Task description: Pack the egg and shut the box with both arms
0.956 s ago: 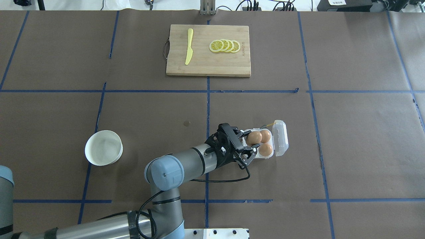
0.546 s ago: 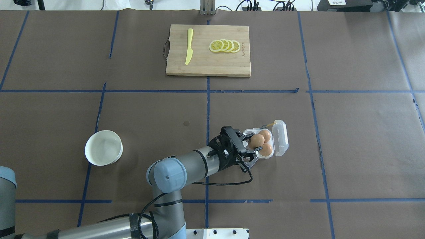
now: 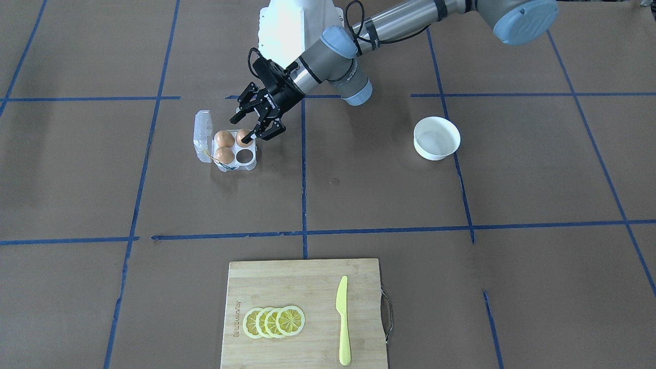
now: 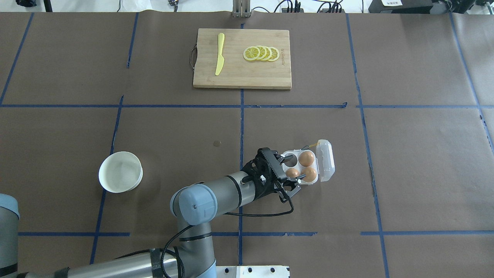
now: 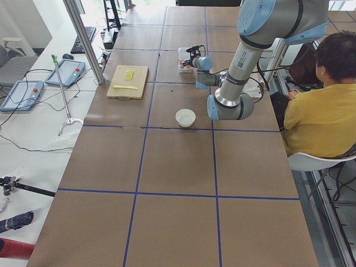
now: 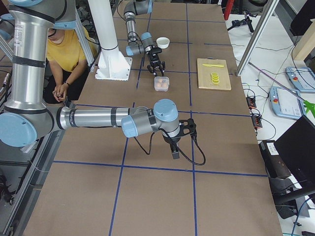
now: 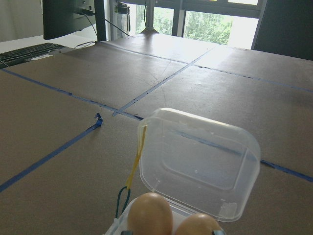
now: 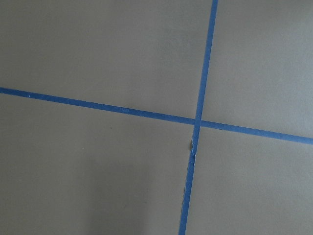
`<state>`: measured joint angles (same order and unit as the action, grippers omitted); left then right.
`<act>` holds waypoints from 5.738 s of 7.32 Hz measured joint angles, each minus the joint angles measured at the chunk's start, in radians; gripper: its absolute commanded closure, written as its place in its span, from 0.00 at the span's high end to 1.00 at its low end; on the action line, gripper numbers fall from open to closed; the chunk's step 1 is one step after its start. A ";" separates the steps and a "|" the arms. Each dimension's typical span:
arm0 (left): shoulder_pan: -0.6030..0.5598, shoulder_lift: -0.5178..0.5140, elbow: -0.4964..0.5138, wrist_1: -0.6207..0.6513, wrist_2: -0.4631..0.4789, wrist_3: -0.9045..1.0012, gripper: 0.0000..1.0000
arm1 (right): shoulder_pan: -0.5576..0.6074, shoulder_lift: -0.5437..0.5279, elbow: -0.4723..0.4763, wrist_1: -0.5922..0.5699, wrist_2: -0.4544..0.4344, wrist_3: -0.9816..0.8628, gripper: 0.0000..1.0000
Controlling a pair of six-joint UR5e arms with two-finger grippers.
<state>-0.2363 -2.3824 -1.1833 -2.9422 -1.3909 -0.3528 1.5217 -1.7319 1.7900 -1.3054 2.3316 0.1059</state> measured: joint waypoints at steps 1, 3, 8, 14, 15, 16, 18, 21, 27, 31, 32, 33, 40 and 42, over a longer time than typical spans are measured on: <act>0.000 0.000 -0.003 0.001 -0.001 0.000 0.76 | 0.000 0.000 -0.001 0.000 0.000 0.000 1.00; -0.013 -0.001 -0.025 0.008 -0.004 -0.009 1.00 | 0.000 0.000 -0.001 0.000 0.000 0.000 1.00; -0.163 0.068 -0.399 0.589 -0.256 -0.186 1.00 | 0.000 0.000 -0.002 0.000 0.000 -0.003 1.00; -0.718 0.397 -0.743 1.222 -0.607 -0.113 1.00 | 0.000 -0.002 -0.006 0.000 0.000 -0.004 1.00; -0.793 0.462 -0.747 1.246 -0.614 -0.051 1.00 | 0.000 -0.002 -0.009 0.000 0.000 -0.007 1.00; -0.869 0.521 -0.735 1.259 -0.617 0.049 1.00 | 0.000 -0.002 -0.010 0.000 0.001 -0.009 1.00; -1.067 0.628 -0.644 1.273 -0.683 0.325 1.00 | 0.000 -0.001 -0.012 -0.001 0.015 -0.009 1.00; -1.282 0.740 -0.446 1.292 -0.751 0.530 1.00 | 0.000 0.001 -0.005 0.000 0.027 -0.004 1.00; -1.437 0.893 -0.442 1.319 -0.960 0.541 1.00 | -0.213 0.012 0.149 0.000 -0.013 0.265 0.33; -1.436 0.884 -0.452 1.314 -0.967 0.540 1.00 | -0.541 0.010 0.215 0.230 -0.070 0.853 0.00; -1.436 0.883 -0.453 1.313 -0.968 0.540 1.00 | -0.623 0.022 0.213 0.313 -0.103 0.958 0.00; -1.436 0.883 -0.455 1.313 -0.968 0.540 1.00 | -0.687 0.053 0.208 0.351 -0.129 1.030 0.00; -1.436 0.883 -0.467 1.314 -0.967 0.540 1.00 | -0.893 0.337 0.154 0.363 -0.305 1.299 0.00; -1.436 0.883 -0.467 1.313 -0.967 0.542 1.00 | -0.865 0.332 0.153 0.303 -0.303 1.286 0.11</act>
<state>-1.6720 -1.4994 -1.6506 -1.6289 -2.3577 0.1888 0.6566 -1.4000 1.9434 -1.0025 2.0283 1.3921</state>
